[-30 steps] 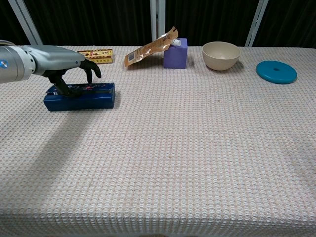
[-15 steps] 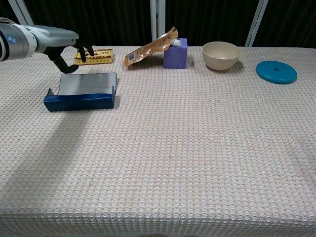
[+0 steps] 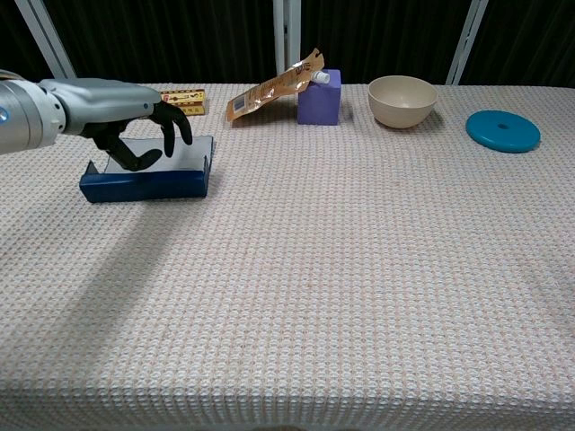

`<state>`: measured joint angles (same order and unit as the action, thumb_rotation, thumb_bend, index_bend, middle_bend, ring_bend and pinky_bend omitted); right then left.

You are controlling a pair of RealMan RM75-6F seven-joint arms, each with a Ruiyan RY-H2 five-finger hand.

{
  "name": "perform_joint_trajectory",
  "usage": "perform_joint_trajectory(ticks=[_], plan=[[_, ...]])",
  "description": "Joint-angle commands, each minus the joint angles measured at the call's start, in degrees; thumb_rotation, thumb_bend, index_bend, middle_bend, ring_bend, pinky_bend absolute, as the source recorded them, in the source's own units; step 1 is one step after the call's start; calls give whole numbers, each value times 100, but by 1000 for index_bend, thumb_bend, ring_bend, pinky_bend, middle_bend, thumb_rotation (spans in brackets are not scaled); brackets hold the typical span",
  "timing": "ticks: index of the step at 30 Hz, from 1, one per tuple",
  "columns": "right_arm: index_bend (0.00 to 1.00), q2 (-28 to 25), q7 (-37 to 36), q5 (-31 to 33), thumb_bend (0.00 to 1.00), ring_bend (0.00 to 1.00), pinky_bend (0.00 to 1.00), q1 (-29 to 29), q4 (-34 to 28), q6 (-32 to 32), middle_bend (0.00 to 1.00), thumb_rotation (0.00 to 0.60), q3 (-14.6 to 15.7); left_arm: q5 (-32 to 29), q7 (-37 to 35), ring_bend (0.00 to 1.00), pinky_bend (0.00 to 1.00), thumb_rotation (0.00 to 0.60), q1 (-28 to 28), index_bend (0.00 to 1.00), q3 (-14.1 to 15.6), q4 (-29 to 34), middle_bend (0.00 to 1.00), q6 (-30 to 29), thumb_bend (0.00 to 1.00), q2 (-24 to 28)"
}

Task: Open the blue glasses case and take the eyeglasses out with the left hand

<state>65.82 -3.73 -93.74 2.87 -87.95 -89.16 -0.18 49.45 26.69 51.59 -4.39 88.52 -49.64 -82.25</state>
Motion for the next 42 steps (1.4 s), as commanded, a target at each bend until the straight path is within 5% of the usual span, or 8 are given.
perform_joint_trajectory(ticks=[1, 24, 36, 42], plan=[[0, 5, -15, 7, 477, 0, 33, -4, 12, 6, 148, 600, 3, -87, 102, 131, 0, 600, 10, 265, 51, -16, 342, 2, 559, -70], [0, -4, 51, -35, 477, 0, 34, 54, -52, 54, 148, 600, -22, 776, -208, 131, 0, 600, -426, 263, 604, 1362, 363, -40, 554, 601], [0, -19, 31, -53, 477, 0, 33, 63, -69, 37, 148, 600, -23, 1244, -540, 90, 0, 600, -812, 246, 505, 1186, 297, -581, 545, 681], [0, -22, 2, -68, 477, 0, 34, 80, -43, 52, 148, 600, -21, 1218, -131, 21, 0, 600, -1122, 155, 576, 965, 203, -1129, 543, 729]])
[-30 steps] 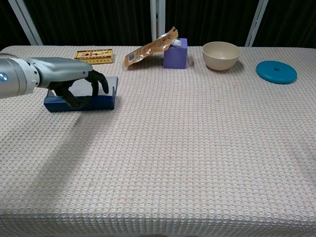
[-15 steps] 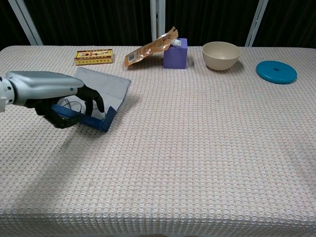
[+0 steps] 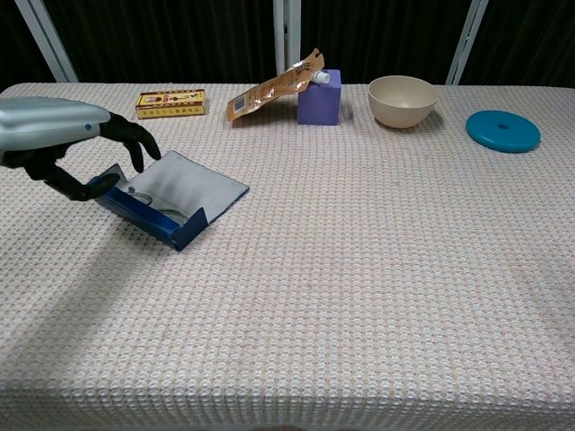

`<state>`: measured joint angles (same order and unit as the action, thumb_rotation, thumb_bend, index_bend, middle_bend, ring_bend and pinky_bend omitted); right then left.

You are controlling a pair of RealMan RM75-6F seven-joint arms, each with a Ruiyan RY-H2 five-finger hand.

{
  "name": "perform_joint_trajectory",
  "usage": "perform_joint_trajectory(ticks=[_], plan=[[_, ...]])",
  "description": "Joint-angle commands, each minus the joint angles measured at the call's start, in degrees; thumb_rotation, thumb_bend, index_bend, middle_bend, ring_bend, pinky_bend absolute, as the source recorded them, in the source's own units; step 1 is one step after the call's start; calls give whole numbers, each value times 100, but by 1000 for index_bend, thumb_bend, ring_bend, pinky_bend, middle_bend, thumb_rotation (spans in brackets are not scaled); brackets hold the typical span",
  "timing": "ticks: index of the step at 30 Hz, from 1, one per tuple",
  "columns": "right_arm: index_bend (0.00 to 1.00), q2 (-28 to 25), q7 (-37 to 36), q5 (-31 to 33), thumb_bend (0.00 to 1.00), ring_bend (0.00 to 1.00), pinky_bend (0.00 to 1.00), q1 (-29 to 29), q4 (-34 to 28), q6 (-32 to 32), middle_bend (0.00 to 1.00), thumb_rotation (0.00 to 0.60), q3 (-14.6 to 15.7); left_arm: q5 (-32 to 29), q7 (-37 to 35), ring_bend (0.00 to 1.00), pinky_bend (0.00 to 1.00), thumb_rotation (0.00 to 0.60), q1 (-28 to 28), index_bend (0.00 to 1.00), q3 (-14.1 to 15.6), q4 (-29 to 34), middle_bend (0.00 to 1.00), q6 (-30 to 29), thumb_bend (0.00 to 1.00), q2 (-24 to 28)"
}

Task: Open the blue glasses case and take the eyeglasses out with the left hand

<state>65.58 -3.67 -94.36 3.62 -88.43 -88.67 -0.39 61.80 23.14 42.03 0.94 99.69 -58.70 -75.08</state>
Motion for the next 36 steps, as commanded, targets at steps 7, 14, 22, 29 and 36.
perform_joint_trajectory(ticks=[7, 14, 22, 29, 36], plan=[[0, 13, -12, -21, 477, 0, 34, 18, 17, -1, 148, 600, -3, -114, 767, 0, 0, 600, -280, 40, 42, -846, 39, -391, 272, -426], [0, 1, -13, -6, 477, 0, 34, -3, 18, -34, 148, 600, -4, -416, 951, 0, 0, 600, -122, 25, -226, -1492, 8, -62, 181, -817], [0, 16, -56, 65, 477, 0, 33, -39, 61, -40, 148, 600, -3, -730, 1036, 0, 0, 600, 288, 25, -592, -2253, 8, 566, 154, -1184], [0, 44, -160, 165, 477, 0, 33, -133, 156, -102, 148, 600, 4, -838, 907, 0, 0, 600, 809, 25, -983, -2636, 8, 1138, 143, -1499], [0, 50, -291, 281, 477, 0, 33, -226, 274, -142, 148, 600, 1, -953, 957, 0, 0, 600, 1442, 25, -1269, -3222, 9, 1633, 140, -2003]])
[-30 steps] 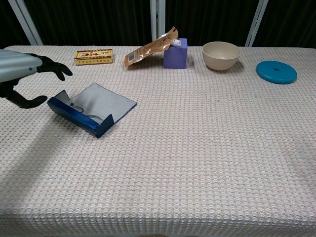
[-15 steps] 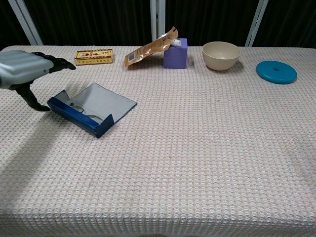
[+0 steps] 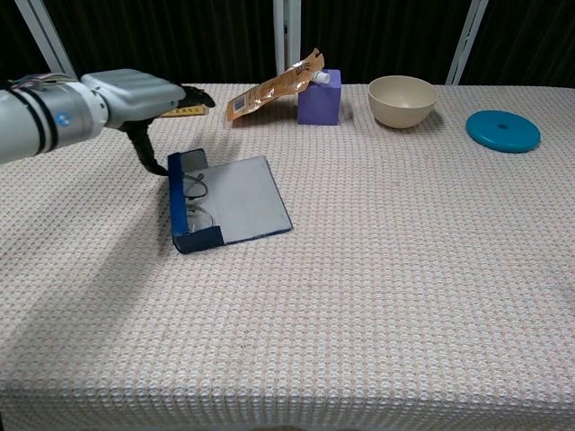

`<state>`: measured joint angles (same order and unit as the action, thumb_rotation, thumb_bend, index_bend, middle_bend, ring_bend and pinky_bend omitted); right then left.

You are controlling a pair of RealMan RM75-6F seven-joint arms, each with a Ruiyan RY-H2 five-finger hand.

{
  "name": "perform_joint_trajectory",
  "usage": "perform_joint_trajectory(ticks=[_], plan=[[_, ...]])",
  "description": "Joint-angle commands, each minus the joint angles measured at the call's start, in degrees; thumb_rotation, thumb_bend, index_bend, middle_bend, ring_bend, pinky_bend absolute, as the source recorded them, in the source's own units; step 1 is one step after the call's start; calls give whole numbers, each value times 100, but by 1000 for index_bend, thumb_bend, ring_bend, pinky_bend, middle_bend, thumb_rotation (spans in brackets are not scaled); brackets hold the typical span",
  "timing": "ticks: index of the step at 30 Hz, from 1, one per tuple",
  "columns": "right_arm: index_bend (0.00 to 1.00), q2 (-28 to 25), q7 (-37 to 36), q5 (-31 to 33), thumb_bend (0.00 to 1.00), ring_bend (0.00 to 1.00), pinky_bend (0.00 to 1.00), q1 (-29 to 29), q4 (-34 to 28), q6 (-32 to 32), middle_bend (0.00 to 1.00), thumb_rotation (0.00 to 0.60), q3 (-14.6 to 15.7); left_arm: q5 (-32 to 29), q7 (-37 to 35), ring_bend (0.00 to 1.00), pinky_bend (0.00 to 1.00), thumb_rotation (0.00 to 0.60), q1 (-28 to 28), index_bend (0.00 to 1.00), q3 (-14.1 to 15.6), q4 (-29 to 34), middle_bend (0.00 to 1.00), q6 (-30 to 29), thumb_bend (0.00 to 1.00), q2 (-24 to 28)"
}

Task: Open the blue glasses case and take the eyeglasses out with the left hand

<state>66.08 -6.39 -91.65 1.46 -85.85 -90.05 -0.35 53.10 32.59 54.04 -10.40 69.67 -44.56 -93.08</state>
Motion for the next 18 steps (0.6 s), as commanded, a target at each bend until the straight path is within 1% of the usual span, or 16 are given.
perform_joint_trajectory(ticks=[1, 4, 6, 8, 10, 14, 18], plan=[[0, 1, -33, 17, 477, 0, 33, -14, 28, -5, 148, 600, -6, -100, 8, 0, 0, 600, 344, 25, -181, -301, 11, 284, 139, -281], [0, 6, -64, 36, 477, 0, 33, -12, 54, 14, 148, 600, -17, -88, -17, 0, 0, 600, 527, 25, -252, -394, 18, 361, 136, -402], [0, 5, -80, 41, 477, 0, 34, -7, 67, 23, 148, 600, -26, -100, -86, 0, 0, 600, 560, 25, -294, -266, 19, 364, 136, -366], [0, 8, -103, 36, 477, 0, 34, 6, 87, 34, 148, 600, -36, -87, -188, 0, 0, 600, 523, 25, -320, 55, 19, 296, 136, -224], [0, 19, -108, 27, 477, 0, 34, 28, 107, 61, 148, 600, -44, -36, -227, 0, 0, 600, 437, 25, -272, 485, 19, 174, 135, -20], [0, 44, -109, -13, 477, 0, 34, 94, 123, 134, 148, 600, -53, 62, -96, 0, 0, 600, 296, 25, -61, 1255, 19, -61, 135, 316], [0, 64, -111, -46, 477, 0, 33, 143, 133, 180, 147, 600, -60, -47, 75, 0, 0, 600, 267, 25, 128, 1844, 19, -124, 135, 501]])
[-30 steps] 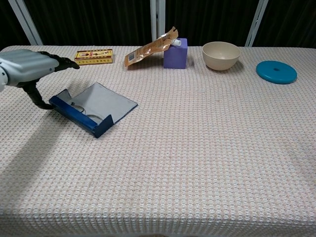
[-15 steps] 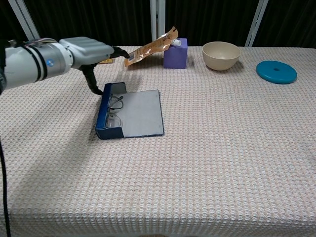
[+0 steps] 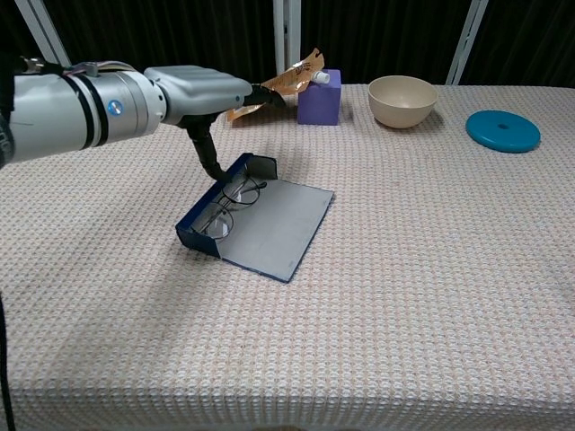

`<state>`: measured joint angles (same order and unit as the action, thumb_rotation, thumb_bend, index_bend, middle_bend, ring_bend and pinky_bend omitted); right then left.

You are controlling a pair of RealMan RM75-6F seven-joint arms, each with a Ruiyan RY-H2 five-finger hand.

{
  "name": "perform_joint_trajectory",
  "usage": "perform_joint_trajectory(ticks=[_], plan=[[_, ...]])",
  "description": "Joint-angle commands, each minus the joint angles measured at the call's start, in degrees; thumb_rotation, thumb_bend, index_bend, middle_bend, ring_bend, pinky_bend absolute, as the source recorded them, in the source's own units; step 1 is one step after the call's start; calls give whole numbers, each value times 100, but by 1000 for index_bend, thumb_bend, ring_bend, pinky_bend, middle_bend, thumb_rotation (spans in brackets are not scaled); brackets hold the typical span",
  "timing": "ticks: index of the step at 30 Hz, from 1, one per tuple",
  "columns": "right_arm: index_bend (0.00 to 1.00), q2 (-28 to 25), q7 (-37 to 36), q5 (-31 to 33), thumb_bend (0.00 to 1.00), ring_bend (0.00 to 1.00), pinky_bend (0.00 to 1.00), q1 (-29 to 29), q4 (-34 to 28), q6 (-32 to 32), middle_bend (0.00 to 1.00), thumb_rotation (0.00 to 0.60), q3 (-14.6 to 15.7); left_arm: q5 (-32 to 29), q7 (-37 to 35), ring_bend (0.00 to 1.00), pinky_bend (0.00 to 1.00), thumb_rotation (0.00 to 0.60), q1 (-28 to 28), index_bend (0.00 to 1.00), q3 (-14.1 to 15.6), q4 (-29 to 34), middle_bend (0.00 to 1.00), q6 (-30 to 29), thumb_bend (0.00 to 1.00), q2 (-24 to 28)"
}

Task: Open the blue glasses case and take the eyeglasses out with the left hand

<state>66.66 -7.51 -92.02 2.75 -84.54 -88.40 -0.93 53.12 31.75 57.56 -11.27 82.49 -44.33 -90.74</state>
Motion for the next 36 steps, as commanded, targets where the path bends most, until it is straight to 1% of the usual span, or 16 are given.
perform_joint_trajectory(ticks=[1, 5, 9, 17, 21, 27, 32, 36], plan=[[0, 8, -1, -15, 477, 0, 33, 24, 2, 26, 147, 600, -2, -91, 215, 0, 0, 600, -74, 25, 267, 678, 19, -158, 135, 283], [0, -1, -4, -33, 477, 0, 34, 41, -1, 33, 147, 600, -2, -213, 493, 0, 0, 600, -5, 25, 450, 825, 19, -235, 135, 249], [0, -14, -18, -45, 477, 0, 33, 36, -3, 12, 148, 600, 2, -484, 823, 0, 0, 600, 65, 25, 594, 872, 19, -372, 135, 236], [0, -3, -19, -54, 477, 0, 34, 44, 1, 10, 148, 600, 4, -1133, 1354, 0, 0, 600, 175, 25, 876, 1363, 19, -588, 136, 536], [0, -1, 9, -74, 477, 0, 34, 56, -17, 11, 147, 600, 6, -1426, 1635, 0, 0, 600, 270, 25, 1006, 1470, 19, -732, 136, 624], [0, -9, 39, -60, 477, 0, 34, 44, -49, 5, 148, 600, 12, -1690, 1974, 0, 0, 600, 353, 25, 1104, 1317, 19, -1083, 136, 572], [0, -17, 58, -42, 477, 0, 34, 22, -71, -12, 148, 600, 17, -1812, 2276, 0, 0, 600, 404, 25, 1168, 947, 19, -1330, 136, 439], [0, -20, 65, -24, 477, 0, 33, 3, -82, -30, 148, 600, 16, -1927, 2356, 0, 0, 600, 416, 25, 1170, 551, 19, -1312, 136, 348]])
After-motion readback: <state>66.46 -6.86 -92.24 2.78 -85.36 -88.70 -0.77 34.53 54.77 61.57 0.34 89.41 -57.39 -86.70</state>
